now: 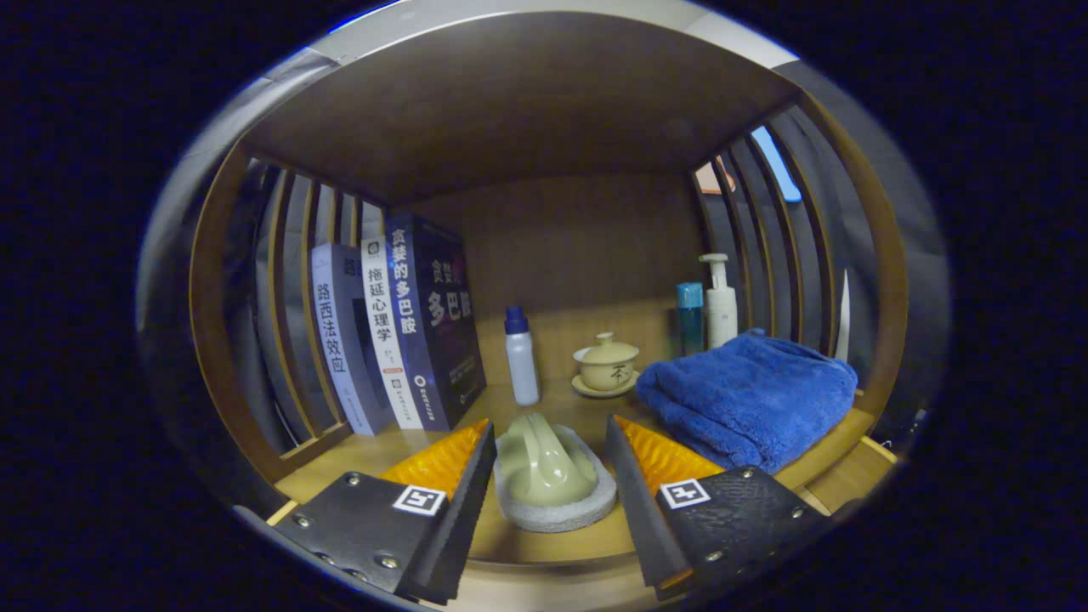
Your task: Pull open the drawer, take out the items inside it, and place them on the countertop above the cabinet.
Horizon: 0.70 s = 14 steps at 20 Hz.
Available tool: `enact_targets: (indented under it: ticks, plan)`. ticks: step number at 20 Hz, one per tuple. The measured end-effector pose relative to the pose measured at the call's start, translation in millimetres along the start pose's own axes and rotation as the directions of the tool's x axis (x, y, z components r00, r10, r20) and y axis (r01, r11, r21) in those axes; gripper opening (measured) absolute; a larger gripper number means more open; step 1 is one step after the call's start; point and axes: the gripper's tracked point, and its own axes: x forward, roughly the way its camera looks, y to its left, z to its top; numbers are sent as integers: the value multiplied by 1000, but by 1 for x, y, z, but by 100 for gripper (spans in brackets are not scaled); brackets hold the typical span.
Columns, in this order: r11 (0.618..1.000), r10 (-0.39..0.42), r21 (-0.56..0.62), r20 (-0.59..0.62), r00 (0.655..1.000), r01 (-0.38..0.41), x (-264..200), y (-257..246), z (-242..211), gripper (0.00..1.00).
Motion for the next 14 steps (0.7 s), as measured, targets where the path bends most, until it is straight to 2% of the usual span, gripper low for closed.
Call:
enact_targets:
  ticks: [14]
  plan:
    - [1000, 6, 10, -26, 1000, -6, 2, -1, -7, 77]
